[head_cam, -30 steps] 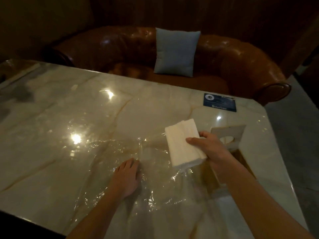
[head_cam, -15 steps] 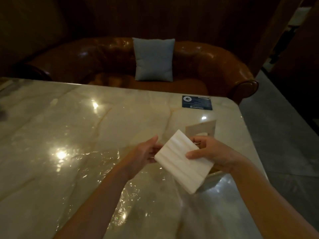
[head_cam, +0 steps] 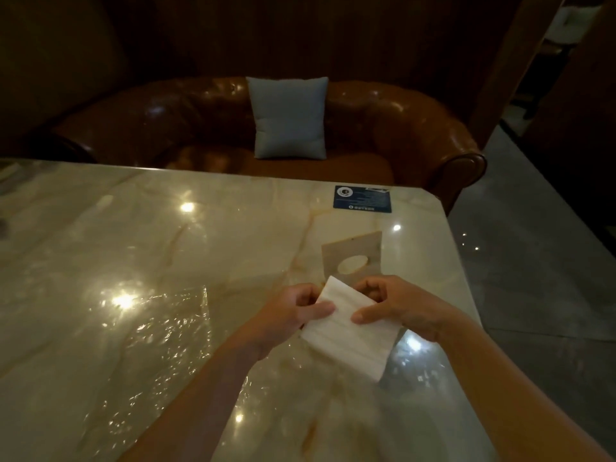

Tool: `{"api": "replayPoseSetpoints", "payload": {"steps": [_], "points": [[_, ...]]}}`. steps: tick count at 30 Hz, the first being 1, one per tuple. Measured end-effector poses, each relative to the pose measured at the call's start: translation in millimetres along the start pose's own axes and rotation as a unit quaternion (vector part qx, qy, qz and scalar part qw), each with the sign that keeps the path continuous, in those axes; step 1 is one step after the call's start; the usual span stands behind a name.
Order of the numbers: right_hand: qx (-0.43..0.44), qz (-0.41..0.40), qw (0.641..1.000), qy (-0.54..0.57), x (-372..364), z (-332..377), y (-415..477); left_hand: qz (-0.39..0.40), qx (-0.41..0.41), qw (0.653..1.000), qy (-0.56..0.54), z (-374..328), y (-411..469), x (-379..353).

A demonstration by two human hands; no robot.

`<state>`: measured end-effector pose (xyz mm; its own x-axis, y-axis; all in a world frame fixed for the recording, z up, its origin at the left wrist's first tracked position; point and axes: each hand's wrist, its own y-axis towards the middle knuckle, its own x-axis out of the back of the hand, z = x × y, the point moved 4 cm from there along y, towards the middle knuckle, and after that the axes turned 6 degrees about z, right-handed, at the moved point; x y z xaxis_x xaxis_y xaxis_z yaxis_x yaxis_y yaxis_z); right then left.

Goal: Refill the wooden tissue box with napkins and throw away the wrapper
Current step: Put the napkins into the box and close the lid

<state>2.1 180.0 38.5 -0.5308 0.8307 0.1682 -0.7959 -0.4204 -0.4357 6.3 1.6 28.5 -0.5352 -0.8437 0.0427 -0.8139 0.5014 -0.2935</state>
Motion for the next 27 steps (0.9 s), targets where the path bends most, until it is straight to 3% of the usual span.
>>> {"api": "replayPoseSetpoints", "payload": {"steps": [6, 9, 12, 22, 27], "points": [[0.021, -0.055, 0.988, 0.144, 21, -27, -10, -0.093, -0.028, 0.992, -0.075, 3, 3, -9], [0.005, -0.067, 0.979, 0.195, 26, -41, -14, -0.14, -0.004, 0.982, -0.129, 11, 6, -16], [-0.015, -0.099, 0.979, 0.176, 33, -49, -15, -0.183, 0.034, 0.973, -0.134, 18, 9, -26], [-0.01, -0.169, 0.98, 0.104, 62, -52, -8, -0.224, 0.072, 0.968, -0.081, 22, 32, -40], [-0.02, -0.21, 0.977, 0.01, 67, -53, 5, -0.268, 0.099, 0.957, -0.042, 27, 43, -40]]}}
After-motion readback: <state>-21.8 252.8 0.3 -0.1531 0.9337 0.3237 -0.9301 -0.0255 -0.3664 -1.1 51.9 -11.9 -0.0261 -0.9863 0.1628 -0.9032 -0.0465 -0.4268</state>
